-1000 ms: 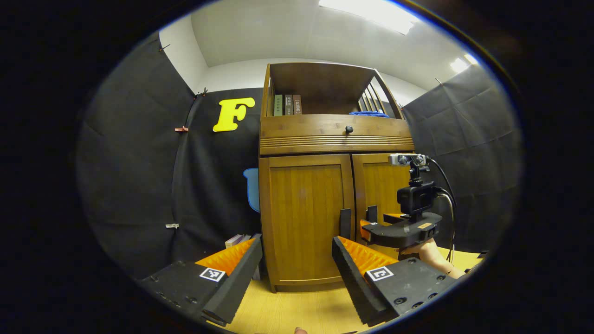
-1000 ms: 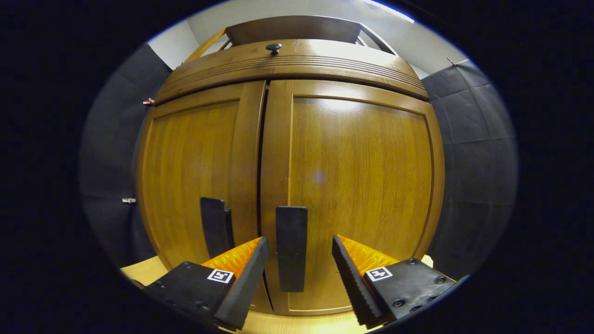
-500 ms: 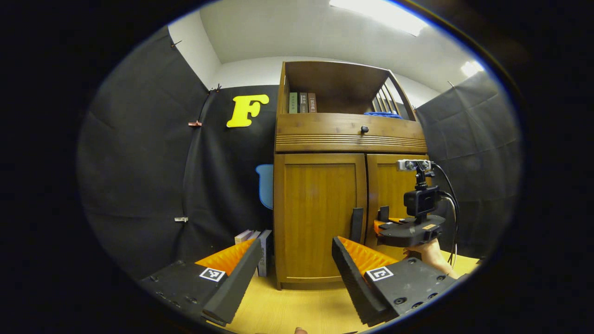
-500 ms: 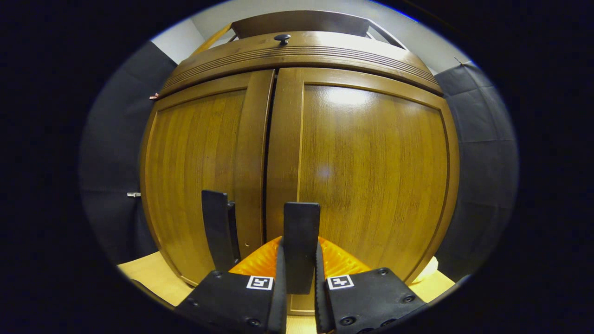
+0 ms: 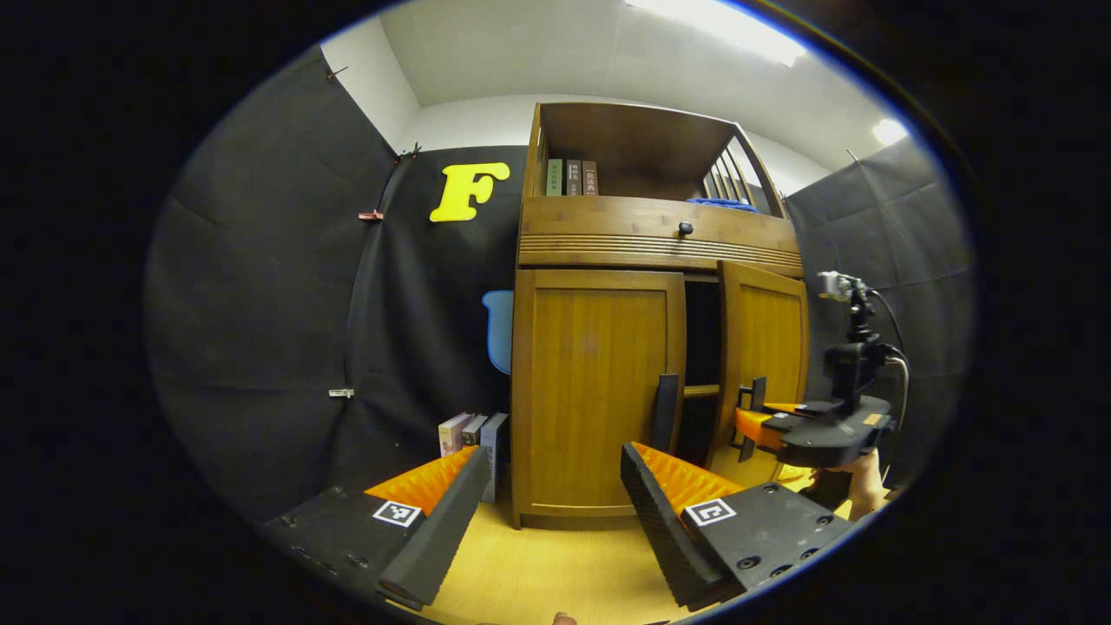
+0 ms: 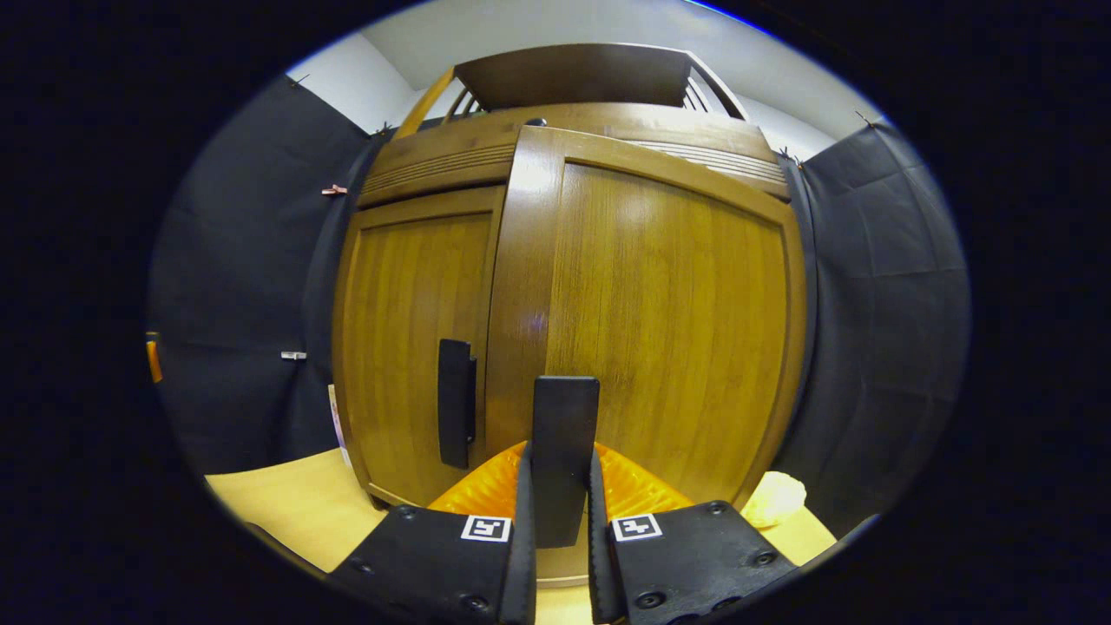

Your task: Open the right door of the double-door shoe cabinet with the right hand, and open the left door with the left hand.

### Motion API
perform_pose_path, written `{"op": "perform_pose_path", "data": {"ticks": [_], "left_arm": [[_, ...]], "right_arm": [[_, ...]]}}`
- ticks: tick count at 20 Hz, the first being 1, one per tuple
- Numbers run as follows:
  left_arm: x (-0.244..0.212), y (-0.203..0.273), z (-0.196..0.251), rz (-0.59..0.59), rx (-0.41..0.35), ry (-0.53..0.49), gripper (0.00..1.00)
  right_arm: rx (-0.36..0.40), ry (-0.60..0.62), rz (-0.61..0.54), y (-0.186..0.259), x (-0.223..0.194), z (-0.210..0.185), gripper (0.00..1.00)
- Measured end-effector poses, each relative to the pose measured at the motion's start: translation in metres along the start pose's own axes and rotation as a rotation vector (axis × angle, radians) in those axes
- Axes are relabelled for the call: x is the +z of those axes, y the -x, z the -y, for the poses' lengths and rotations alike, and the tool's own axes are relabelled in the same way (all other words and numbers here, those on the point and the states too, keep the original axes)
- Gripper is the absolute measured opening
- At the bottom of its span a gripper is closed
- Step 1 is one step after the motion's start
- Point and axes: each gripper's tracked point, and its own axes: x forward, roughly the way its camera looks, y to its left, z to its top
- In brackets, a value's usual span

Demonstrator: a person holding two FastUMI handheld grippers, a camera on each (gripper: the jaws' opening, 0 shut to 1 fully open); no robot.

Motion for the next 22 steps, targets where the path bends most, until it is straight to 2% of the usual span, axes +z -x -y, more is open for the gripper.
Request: {"op": "perform_pose_path", "data": {"ticks": [1,2,3,6,7,8,9,10,11,12,14,15,16,21,22], "left_arm": [[-0.001,0.0,0.007,0.001,-0.01,0.006,0.94],[-0.002,-0.001,0.016,0.0,-0.022,0.011,0.94],[-0.005,-0.001,0.025,-0.001,-0.035,0.014,0.94],[-0.008,-0.004,0.052,-0.005,-0.078,0.024,0.94],[-0.009,-0.005,0.061,-0.006,-0.095,0.026,0.94],[-0.01,-0.006,0.069,-0.007,-0.112,0.025,0.94],[-0.01,-0.006,0.076,-0.007,-0.125,0.024,0.93],[-0.012,-0.006,0.081,-0.005,-0.134,0.021,0.94],[-0.012,-0.008,0.084,0.0,-0.137,0.015,0.94],[-0.012,-0.01,0.087,0.005,-0.136,0.008,0.94],[-0.013,-0.015,0.097,0.008,-0.143,0.0,0.92],[-0.014,-0.017,0.103,0.005,-0.152,0.0,0.94],[-0.018,-0.02,0.11,0.0,-0.163,0.003,0.94],[-0.026,-0.028,0.147,-0.021,-0.215,0.018,0.95],[-0.027,-0.029,0.155,-0.022,-0.229,0.018,0.94]], "right_arm": [[0.007,0.006,0.007,0.012,0.001,0.004,0.28],[0.016,0.006,0.011,0.021,0.003,0.008,0.28],[0.025,0.0,0.012,0.028,0.004,0.013,0.23],[0.048,-0.011,0.003,0.048,0.007,0.025,0.24],[0.051,-0.009,0.001,0.053,0.008,0.029,0.28],[0.05,-0.008,0.0,0.059,0.007,0.033,0.23],[0.048,-0.007,0.0,0.064,0.007,0.037,0.23],[0.046,-0.002,0.0,0.069,0.007,0.04,0.23],[0.045,0.0,-0.001,0.073,0.008,0.045,0.27],[0.046,0.0,-0.004,0.078,0.008,0.049,0.23],[0.046,-0.005,-0.009,0.086,0.008,0.057,0.23],[0.042,-0.005,-0.01,0.09,0.009,0.061,0.27],[0.034,0.002,-0.009,0.096,0.009,0.068,0.23],[-0.03,0.065,0.0,0.117,0.012,0.1,0.22],[-0.044,0.064,0.0,0.12,0.012,0.106,0.27]]}}
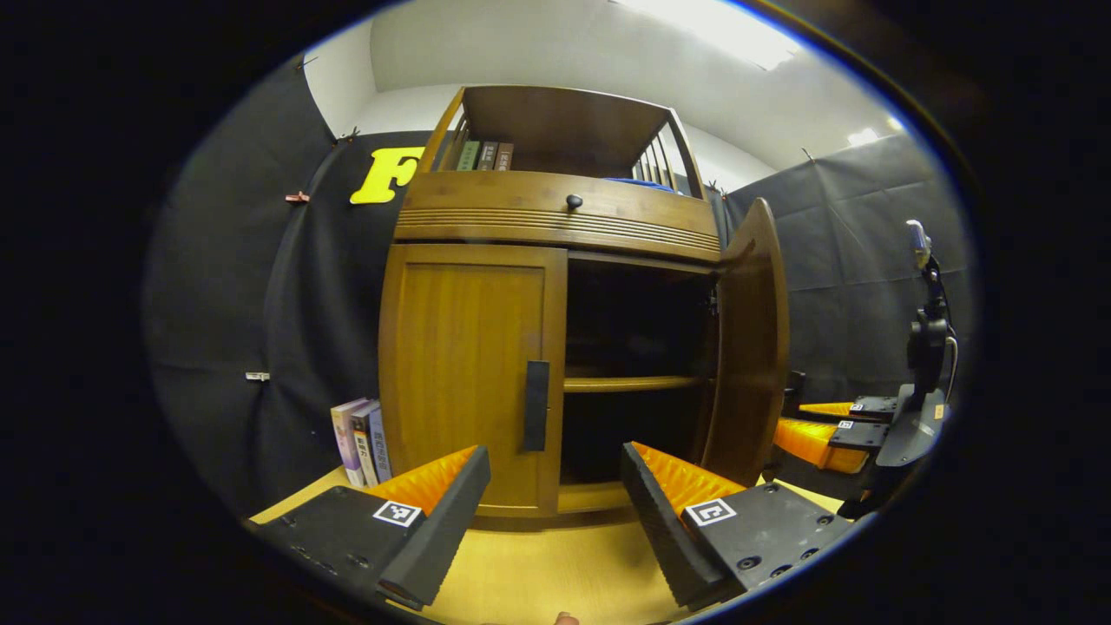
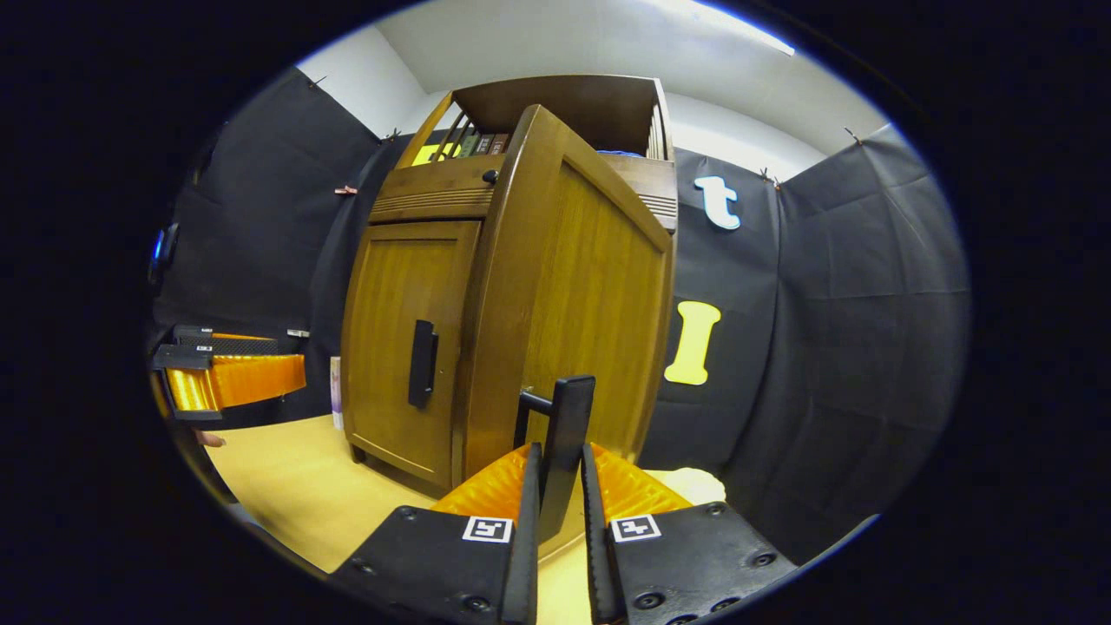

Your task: Open the right door of the double-door shoe cabinet with the right hand, and open the left door with the left hand.

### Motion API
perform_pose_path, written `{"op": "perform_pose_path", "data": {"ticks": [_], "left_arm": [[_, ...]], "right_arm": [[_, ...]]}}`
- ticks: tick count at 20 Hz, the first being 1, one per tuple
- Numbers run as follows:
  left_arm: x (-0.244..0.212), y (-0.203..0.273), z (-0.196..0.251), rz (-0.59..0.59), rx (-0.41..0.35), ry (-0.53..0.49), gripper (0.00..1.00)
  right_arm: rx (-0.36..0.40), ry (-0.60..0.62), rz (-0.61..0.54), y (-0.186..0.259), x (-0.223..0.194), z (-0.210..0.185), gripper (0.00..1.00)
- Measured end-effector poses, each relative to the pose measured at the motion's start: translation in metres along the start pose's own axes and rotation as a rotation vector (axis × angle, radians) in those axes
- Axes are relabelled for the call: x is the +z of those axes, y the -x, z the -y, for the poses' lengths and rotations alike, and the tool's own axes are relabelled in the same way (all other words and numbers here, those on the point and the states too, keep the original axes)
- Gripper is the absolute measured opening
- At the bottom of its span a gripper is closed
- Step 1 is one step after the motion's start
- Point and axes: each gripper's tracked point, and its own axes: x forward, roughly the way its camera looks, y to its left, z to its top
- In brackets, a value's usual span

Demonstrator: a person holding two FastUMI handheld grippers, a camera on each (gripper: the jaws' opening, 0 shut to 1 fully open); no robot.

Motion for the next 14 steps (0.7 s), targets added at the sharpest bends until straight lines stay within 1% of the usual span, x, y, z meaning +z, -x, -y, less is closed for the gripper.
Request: {"op": "perform_pose_path", "data": {"ticks": [1,2,3,4,5,6,7,8,9,10,11,12,13,14], "left_arm": [[-0.001,-0.003,0.007,0.001,-0.012,0.0,0.95],[-0.001,-0.004,0.014,0.001,-0.02,-0.002,0.92],[-0.002,-0.006,0.019,0.001,-0.025,-0.003,0.92],[-0.003,-0.007,0.024,0.0,-0.03,-0.004,0.92],[-0.004,-0.008,0.03,0.002,-0.037,-0.006,0.92],[-0.003,-0.009,0.035,0.003,-0.043,-0.009,0.92],[-0.004,-0.01,0.038,0.007,-0.048,-0.013,0.92],[-0.004,-0.012,0.041,0.011,-0.049,-0.014,0.92],[-0.004,-0.013,0.043,0.017,-0.05,-0.013,0.92],[-0.003,-0.015,0.045,0.023,-0.051,-0.011,0.92],[-0.004,-0.018,0.046,0.026,-0.052,-0.008,0.95],[-0.003,-0.021,0.045,0.03,-0.049,-0.007,0.93],[-0.003,-0.023,0.042,0.041,-0.035,-0.004,0.92],[0.002,-0.027,0.036,0.07,-0.013,-0.005,0.94]], "right_arm": [[-0.019,-0.006,-0.007,0.003,-0.001,0.007,0.22],[-0.035,-0.007,-0.014,0.006,-0.003,0.014,0.26],[-0.044,-0.006,-0.016,0.009,-0.004,0.019,0.22],[-0.056,-0.006,-0.019,0.011,-0.005,0.026,0.26],[-0.068,-0.007,-0.021,0.014,-0.005,0.032,0.22],[-0.081,-0.01,-0.024,0.016,-0.005,0.039,0.26],[-0.091,-0.013,-0.026,0.018,-0.006,0.045,0.26],[-0.099,-0.016,-0.027,0.021,-0.006,0.051,0.19],[-0.11,-0.016,-0.026,0.023,-0.007,0.056,0.15],[-0.116,-0.016,-0.025,0.025,-0.006,0.06,0.21],[-0.121,-0.015,-0.025,0.027,-0.006,0.064,0.12],[-0.132,-0.01,-0.027,0.029,-0.007,0.07,0.18],[-0.143,0.0,-0.028,0.031,-0.008,0.075,0.17],[-0.151,0.009,-0.027,0.034,-0.009,0.08,0.16]]}}
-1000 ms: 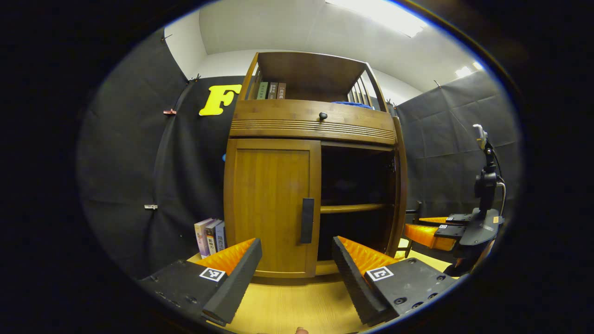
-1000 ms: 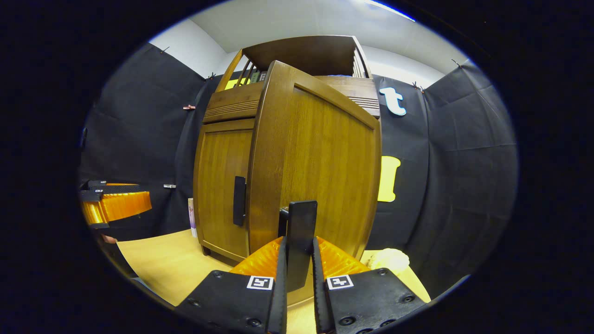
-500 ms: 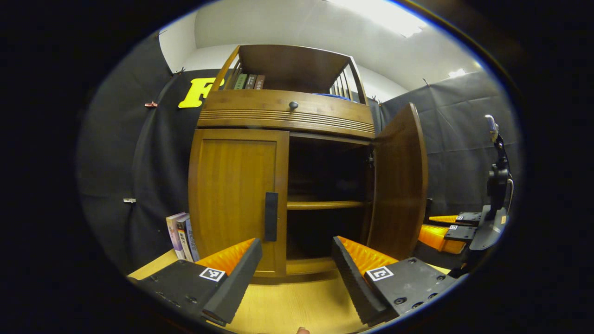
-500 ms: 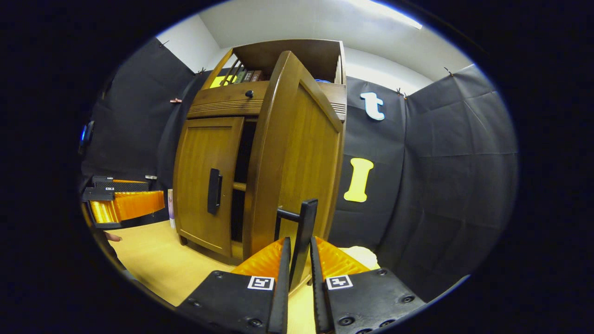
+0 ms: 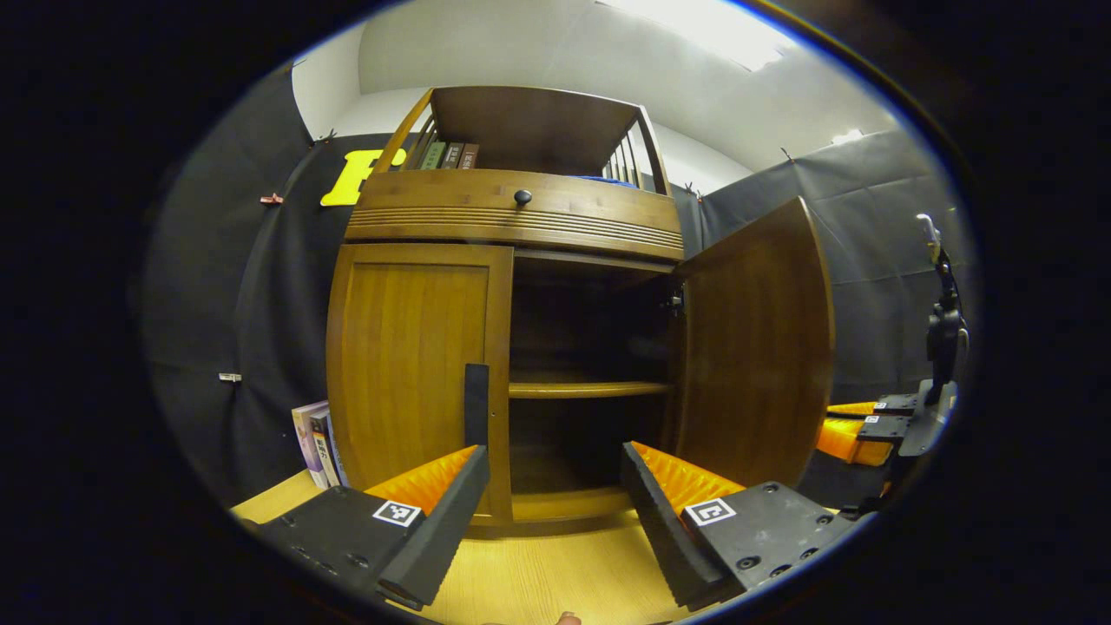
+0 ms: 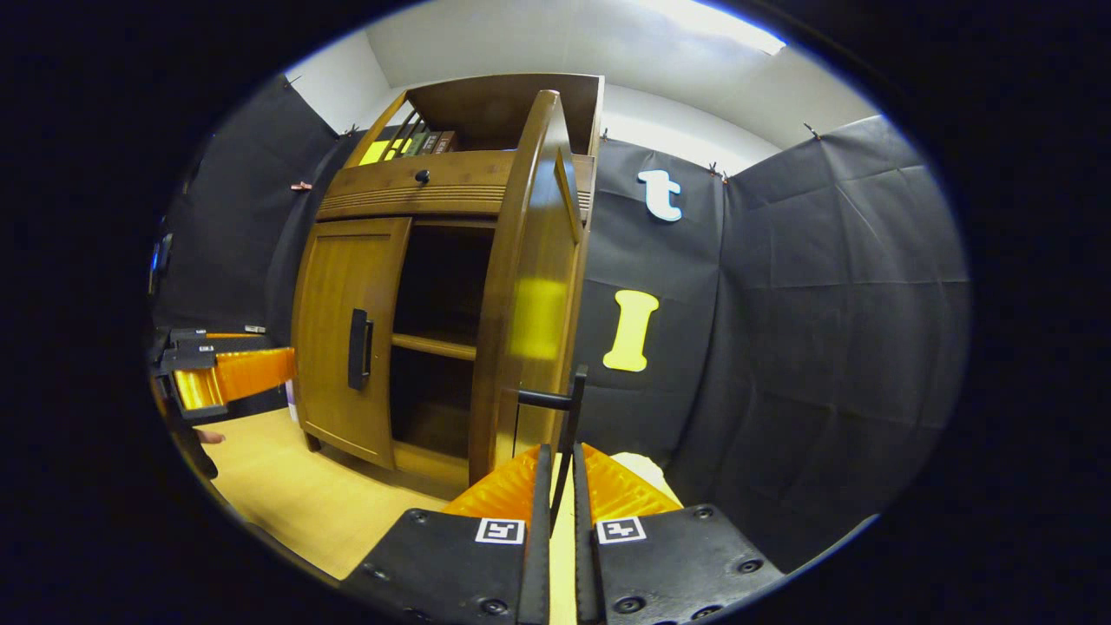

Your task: Open the right door of the double-door shoe cabinet with the right hand, and open the left door with the left hand.

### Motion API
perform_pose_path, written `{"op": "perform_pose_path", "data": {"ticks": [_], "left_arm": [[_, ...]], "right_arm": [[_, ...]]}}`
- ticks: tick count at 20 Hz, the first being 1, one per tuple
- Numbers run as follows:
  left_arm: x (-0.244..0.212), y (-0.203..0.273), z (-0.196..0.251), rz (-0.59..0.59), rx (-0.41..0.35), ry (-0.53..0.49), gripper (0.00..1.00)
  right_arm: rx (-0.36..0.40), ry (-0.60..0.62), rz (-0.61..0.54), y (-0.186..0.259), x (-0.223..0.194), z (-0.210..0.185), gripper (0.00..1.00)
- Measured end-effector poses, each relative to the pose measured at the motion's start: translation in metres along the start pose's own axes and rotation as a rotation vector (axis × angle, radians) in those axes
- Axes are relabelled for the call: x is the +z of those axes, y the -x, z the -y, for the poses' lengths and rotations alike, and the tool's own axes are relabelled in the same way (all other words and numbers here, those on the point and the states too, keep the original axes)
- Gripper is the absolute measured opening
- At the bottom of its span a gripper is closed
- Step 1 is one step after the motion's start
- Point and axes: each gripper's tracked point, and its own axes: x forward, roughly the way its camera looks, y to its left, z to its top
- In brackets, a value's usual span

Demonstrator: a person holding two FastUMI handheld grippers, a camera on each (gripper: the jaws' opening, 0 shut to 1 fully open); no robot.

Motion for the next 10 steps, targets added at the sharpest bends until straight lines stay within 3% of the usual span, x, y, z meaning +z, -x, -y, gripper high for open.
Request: {"op": "perform_pose_path", "data": {"ticks": [7,10], "left_arm": [[0.015,-0.039,-0.061,0.102,0.188,-0.06,0.92],[0.01,-0.065,-0.066,0.088,0.179,-0.053,0.92]], "right_arm": [[-0.098,-0.014,0.012,0.015,0.0,0.037,0.16],[-0.116,-0.032,0.047,0.03,0.009,0.051,0.15]]}}
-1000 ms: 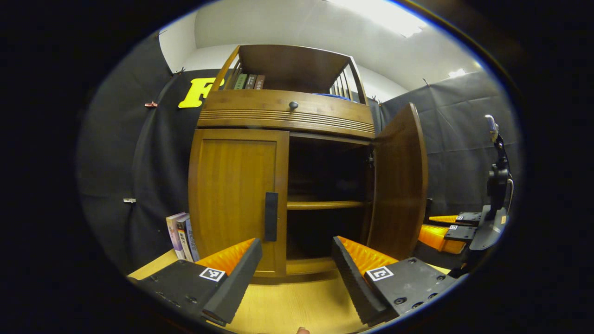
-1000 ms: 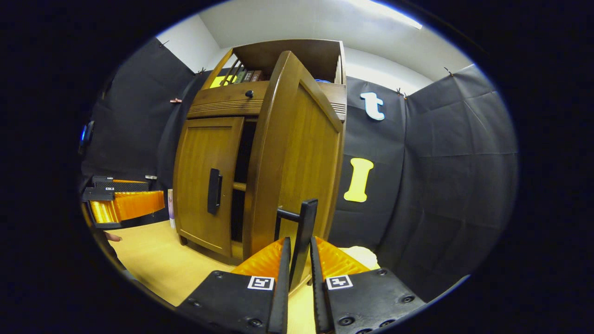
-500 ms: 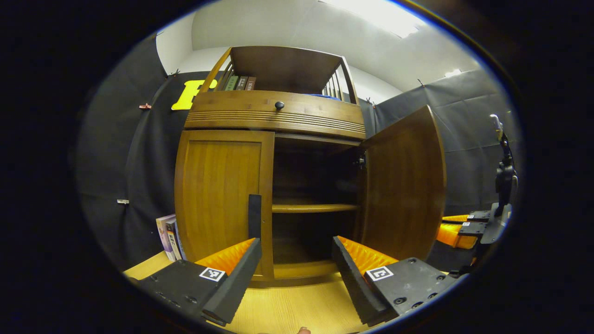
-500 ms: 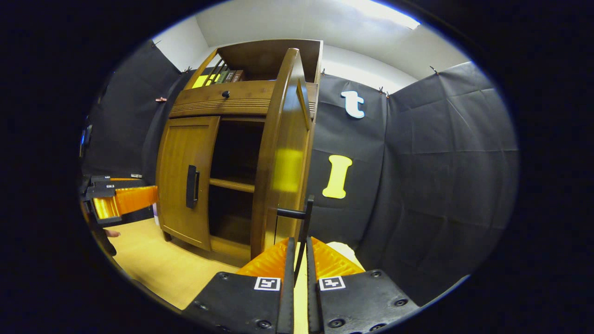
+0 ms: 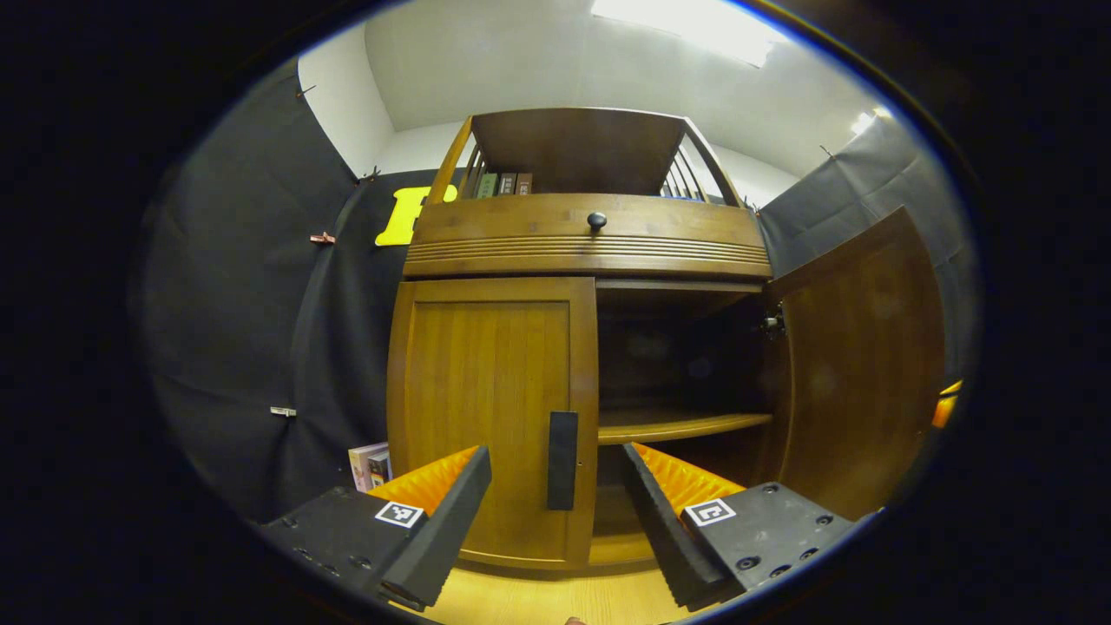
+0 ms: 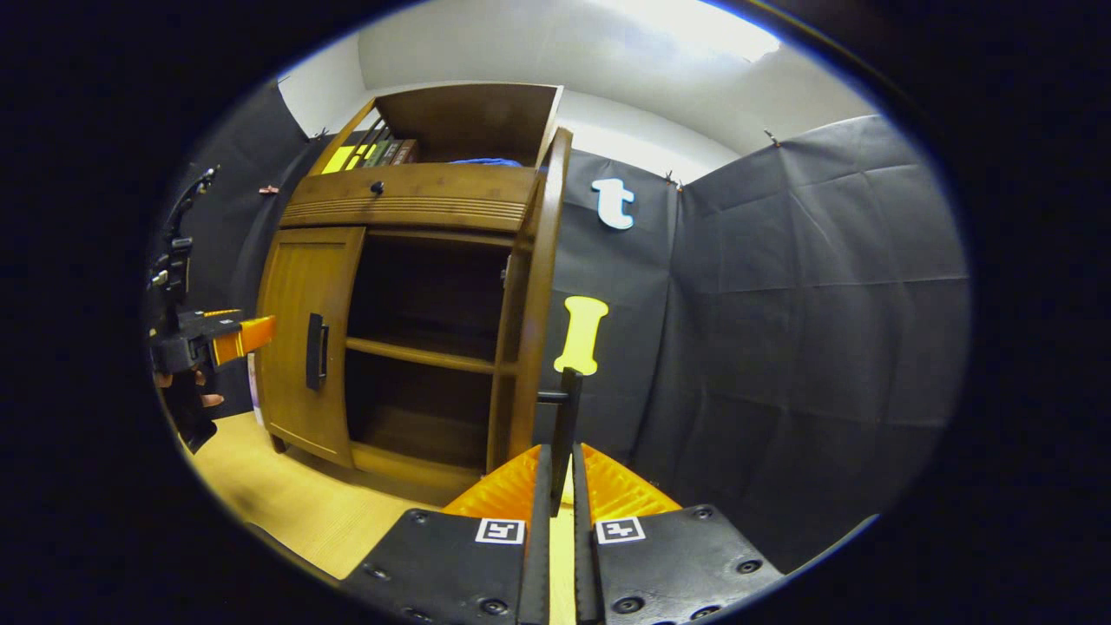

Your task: Open the right door of the double-door shoe cabinet with the right hand, and open the left door with the left hand.

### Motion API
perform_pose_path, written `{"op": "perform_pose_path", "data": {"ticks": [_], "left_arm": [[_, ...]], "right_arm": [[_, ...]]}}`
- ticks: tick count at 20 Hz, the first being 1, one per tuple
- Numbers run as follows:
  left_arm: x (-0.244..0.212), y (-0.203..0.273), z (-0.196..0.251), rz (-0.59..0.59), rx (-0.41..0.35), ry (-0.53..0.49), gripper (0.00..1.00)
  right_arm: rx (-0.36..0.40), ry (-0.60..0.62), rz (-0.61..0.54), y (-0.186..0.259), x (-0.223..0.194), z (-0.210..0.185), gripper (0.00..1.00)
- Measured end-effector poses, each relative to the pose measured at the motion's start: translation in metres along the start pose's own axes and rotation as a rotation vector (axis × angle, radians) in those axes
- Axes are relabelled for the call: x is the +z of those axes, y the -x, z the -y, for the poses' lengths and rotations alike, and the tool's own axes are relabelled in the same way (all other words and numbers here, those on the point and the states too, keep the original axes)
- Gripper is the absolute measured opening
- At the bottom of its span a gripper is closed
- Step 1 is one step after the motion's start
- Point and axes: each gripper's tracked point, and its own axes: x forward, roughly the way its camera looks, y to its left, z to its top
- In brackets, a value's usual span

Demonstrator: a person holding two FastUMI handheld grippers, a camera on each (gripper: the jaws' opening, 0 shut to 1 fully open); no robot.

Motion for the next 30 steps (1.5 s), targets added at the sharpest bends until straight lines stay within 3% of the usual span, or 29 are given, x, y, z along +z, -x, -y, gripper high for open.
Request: {"op": "perform_pose_path", "data": {"ticks": [5,11,12,20,22,25,27,30], "left_arm": [[-0.015,-0.034,0.009,-0.016,-0.048,0.042,0.93],[-0.029,-0.081,-0.002,0.004,-0.019,-0.011,0.91],[-0.032,-0.087,-0.005,0.006,-0.012,-0.012,0.9],[-0.051,-0.13,-0.013,0.021,0.015,-0.058,0.87],[-0.057,-0.137,-0.013,0.008,0.014,-0.065,0.78],[-0.064,-0.14,-0.001,-0.016,-0.043,-0.019,0.51],[-0.064,-0.14,-0.001,-0.015,-0.039,0.021,0.38],[-0.063,-0.139,-0.003,-0.027,-0.045,-0.007,0.34]], "right_arm": [[0.044,-0.037,0.016,0.016,0.009,-0.009,0.2],[0.087,-0.039,0.087,0.039,0.036,-0.027,0.95],[0.081,-0.04,0.096,0.04,0.039,-0.027,0.98],[0.023,-0.04,0.082,0.041,0.038,-0.02,0.96],[0.01,-0.039,0.071,0.039,0.035,-0.018,0.97],[0.003,-0.037,0.043,0.037,0.03,-0.017,0.97],[0.005,-0.035,0.04,0.038,0.029,-0.021,0.95],[-0.001,-0.023,0.048,0.04,0.032,-0.023,0.96]]}}
